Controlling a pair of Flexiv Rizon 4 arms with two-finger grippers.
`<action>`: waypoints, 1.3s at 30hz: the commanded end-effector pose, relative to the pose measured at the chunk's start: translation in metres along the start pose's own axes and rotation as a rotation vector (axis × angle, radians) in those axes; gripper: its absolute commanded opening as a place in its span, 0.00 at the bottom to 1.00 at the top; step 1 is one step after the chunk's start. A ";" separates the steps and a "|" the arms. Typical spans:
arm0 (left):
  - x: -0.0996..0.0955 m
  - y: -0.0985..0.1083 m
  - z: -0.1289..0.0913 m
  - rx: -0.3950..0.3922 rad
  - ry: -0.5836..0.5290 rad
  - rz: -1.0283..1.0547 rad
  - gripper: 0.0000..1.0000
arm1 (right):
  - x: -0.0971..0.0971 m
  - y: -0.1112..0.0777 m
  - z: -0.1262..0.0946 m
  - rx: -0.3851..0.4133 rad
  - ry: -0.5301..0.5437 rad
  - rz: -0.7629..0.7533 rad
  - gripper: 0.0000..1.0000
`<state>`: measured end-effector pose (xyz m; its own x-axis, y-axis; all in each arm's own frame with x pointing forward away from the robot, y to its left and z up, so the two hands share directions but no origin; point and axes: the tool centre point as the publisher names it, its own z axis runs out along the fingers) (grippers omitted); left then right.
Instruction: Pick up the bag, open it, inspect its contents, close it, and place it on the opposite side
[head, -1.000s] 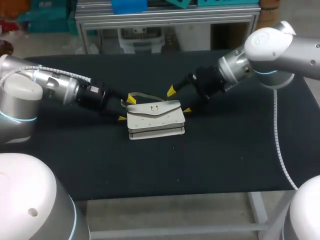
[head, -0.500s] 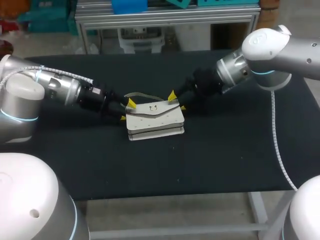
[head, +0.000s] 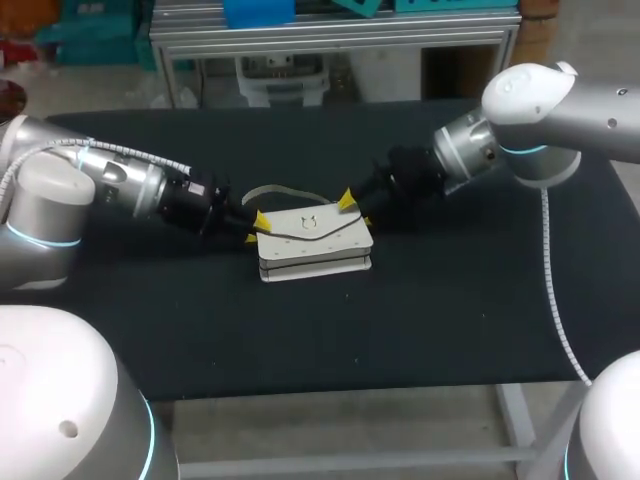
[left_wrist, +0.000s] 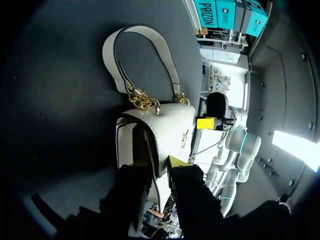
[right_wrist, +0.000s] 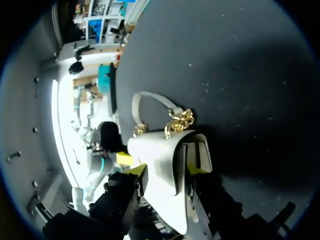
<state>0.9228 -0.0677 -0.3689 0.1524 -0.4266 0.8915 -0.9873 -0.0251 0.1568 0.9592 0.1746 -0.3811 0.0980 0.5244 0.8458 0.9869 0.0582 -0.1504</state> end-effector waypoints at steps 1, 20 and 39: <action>0.001 -0.002 0.012 0.008 -0.004 -0.005 0.16 | -0.001 -0.001 0.009 0.002 0.003 0.000 0.26; 0.011 -0.004 0.017 0.016 0.002 0.026 0.65 | -0.002 -0.015 0.008 -0.063 -0.019 0.003 0.91; 0.032 0.000 0.005 0.069 0.020 0.088 0.00 | 0.010 -0.014 0.001 -0.111 -0.035 -0.017 0.00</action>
<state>0.9335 -0.0732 -0.3494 0.0663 -0.4022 0.9131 -0.9978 -0.0346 0.0572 0.9532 0.1675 -0.3752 0.0792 0.5459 0.8341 0.9963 -0.0152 -0.0846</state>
